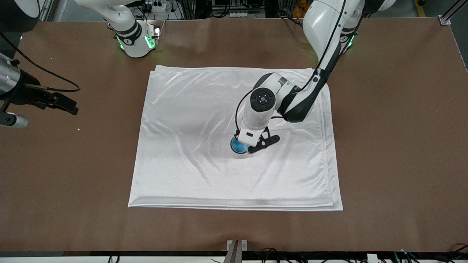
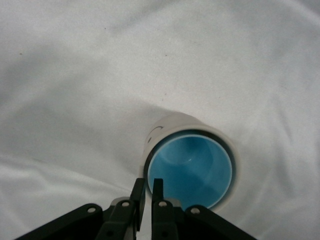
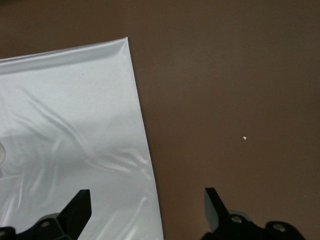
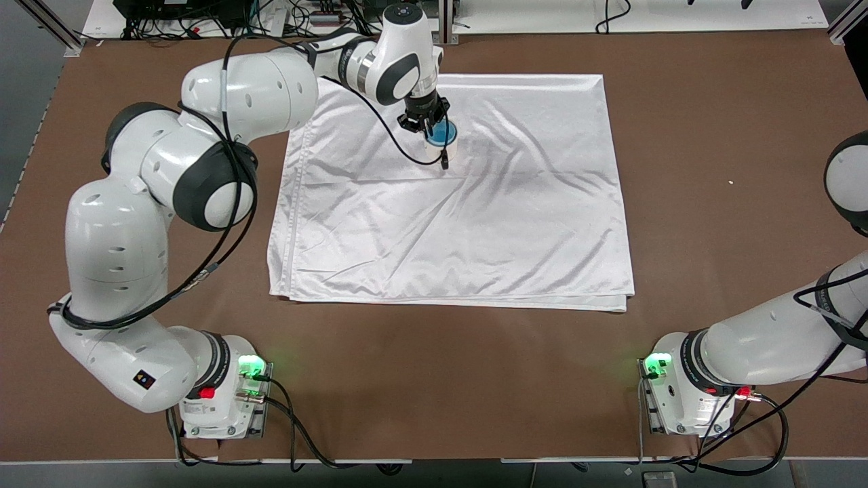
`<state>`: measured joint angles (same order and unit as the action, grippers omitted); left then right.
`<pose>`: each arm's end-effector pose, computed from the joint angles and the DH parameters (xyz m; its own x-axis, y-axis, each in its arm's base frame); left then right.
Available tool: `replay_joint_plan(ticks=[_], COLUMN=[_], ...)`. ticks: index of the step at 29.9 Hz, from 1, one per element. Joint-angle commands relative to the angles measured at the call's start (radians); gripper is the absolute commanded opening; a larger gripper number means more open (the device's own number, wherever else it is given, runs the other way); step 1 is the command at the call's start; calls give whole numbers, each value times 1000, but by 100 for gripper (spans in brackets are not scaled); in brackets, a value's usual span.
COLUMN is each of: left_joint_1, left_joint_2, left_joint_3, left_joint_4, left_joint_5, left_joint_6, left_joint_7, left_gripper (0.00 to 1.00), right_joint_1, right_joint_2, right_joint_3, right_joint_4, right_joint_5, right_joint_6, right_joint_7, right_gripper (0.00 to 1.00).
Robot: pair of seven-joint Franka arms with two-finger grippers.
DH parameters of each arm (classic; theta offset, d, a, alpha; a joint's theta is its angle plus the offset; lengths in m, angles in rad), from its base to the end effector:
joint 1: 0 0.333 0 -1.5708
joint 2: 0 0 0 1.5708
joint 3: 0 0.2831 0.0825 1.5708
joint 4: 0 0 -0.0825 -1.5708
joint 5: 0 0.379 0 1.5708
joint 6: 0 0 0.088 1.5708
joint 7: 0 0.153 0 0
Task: Place blue cup into white mug on cloth
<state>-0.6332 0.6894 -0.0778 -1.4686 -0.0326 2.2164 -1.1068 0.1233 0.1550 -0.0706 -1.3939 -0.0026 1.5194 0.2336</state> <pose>0.5346 -0.4550 0.2114 0.9073 0.4183 -0.0422 0.4204 -0.9032 0.0866 0.5848 0.0331 0.5354 0.9834 -0.1795 -0.0252 -0.1791 -0.9836 0.0199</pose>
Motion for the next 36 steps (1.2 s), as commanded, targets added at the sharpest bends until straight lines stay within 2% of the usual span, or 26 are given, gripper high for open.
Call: replay_joint_plan(ticks=[1, 2, 3, 5, 7, 16, 23, 36], left_joint_1=[-14, -14, -14, -14, -14, 6, 108, 331], left_joint_2=[21, 21, 21, 19, 19, -14, -19, -27], left_joint_3=[12, 12, 12, 12, 13, 15, 26, 26], left_joint_4=[27, 27, 27, 27, 27, 24, 22, 13], left_joint_5=[10, 10, 10, 10, 16, 83, 97, 99], left_joint_6=[9, 9, 9, 9, 9, 8, 0, -11], left_joint_7=[-30, -30, -30, -27, -18, -7, 88, 350], left_gripper=[14, 20, 31, 62, 100, 100, 100, 100], right_joint_1=[-39, -39, -40, -41, -42, -48, -65, -122], right_joint_2=[-123, -137, -149, -166, -180, -181, -163, -170], right_joint_3=[14, 14, 14, 14, 14, 14, 14, 15], right_joint_4=[-227, -262, -293, -341, -372, -366, -297, -292], right_joint_5=[4, 3, 3, 3, 3, 3, -7, -4], right_joint_6=[163, 191, 218, 263, 294, 300, 266, 255], right_joint_7=[-45, -46, -46, -50, -51, -51, -160, -163], right_gripper=[100, 100, 100, 100, 100, 100, 100, 100])
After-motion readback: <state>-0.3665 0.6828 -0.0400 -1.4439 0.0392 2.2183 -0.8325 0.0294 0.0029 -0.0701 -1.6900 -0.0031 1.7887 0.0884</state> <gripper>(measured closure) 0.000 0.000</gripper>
